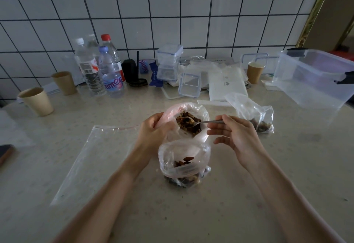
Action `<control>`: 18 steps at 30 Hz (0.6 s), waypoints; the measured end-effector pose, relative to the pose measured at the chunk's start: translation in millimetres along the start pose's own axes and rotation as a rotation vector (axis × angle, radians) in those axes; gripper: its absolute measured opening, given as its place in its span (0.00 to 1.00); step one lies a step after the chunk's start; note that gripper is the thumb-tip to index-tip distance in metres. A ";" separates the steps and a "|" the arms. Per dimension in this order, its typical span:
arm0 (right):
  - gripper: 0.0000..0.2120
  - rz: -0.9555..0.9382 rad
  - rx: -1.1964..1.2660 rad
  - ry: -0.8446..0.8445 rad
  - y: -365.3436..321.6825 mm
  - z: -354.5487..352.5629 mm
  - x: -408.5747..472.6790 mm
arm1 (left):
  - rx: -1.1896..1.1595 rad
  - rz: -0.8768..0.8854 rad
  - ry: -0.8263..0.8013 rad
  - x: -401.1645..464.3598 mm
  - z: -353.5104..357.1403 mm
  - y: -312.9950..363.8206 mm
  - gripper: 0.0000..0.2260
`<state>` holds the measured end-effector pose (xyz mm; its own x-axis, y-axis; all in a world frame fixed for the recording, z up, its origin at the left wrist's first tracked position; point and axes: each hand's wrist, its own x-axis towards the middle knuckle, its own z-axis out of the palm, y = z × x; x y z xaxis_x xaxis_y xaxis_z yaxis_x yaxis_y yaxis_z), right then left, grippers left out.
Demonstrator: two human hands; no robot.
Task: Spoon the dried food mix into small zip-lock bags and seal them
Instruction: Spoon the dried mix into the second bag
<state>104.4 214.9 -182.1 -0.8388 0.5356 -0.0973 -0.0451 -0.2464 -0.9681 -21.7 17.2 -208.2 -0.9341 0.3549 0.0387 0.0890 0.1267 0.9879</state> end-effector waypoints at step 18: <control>0.16 -0.130 0.044 -0.167 -23.4 -2.7 -13.4 | 0.387 0.185 0.064 -77.4 -44.0 17.9 0.18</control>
<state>118.2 215.7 -158.7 -0.9026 0.4246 0.0706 -0.1792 -0.2215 -0.9586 37.0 -48.8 -186.9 -0.9085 0.3480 0.2314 0.3691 0.4086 0.8348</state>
